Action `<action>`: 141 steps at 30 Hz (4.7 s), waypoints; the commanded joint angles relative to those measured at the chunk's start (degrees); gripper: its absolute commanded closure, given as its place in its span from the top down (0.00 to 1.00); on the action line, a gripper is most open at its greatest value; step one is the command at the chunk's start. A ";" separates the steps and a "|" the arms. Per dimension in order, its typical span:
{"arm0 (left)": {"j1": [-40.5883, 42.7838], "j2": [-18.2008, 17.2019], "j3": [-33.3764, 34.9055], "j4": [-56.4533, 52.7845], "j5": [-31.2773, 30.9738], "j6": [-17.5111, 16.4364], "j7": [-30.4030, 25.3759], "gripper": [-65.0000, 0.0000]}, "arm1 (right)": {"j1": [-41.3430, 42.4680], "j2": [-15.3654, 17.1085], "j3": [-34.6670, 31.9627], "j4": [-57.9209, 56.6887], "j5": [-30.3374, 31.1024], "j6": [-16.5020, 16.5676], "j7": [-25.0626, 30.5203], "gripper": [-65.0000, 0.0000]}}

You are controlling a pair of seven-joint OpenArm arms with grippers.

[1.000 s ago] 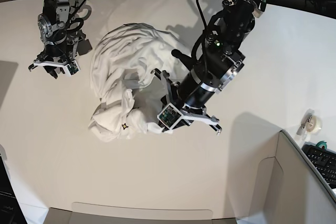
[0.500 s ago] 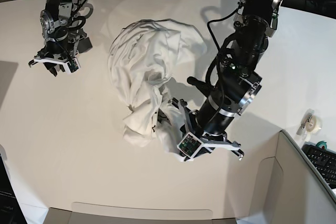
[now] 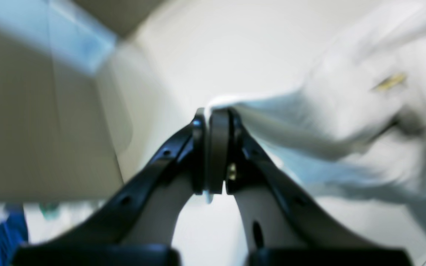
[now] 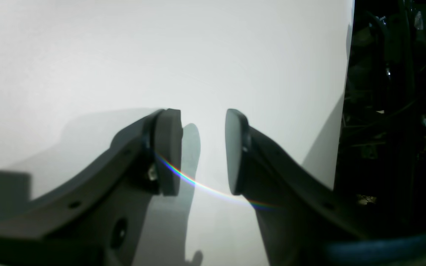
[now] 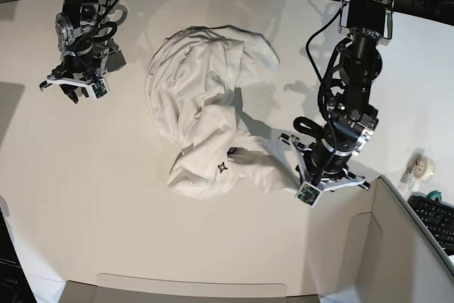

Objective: Layout the t-shirt on the table in an organized manner, then fold the t-shirt properly
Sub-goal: 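Grasp a fold of the shirt with the left gripper and pull it outward, then lift the held shirt high with the left gripper to shake it open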

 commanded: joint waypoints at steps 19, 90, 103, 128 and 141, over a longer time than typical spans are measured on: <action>5.92 2.02 -15.23 13.27 -0.30 -0.21 -1.34 0.34 | 2.22 -3.18 0.06 0.84 0.04 0.92 -0.45 0.31; -28.89 23.28 26.35 -57.41 -0.21 1.82 -20.33 0.02 | 1.43 -9.77 1.38 0.66 0.04 0.83 -0.45 0.32; -26.87 23.28 19.85 -7.13 0.23 1.38 5.96 0.00 | 1.43 -9.51 1.47 0.40 0.30 0.83 -0.45 0.31; -46.29 -5.54 -6.61 -2.29 -7.24 -10.84 13.87 0.00 | 2.49 -9.51 1.47 -0.83 0.21 0.83 -0.54 0.31; -47.61 20.13 -3.18 4.39 -23.15 -10.84 26.13 0.00 | 2.57 -9.25 1.56 -4.17 0.12 0.83 -0.54 0.31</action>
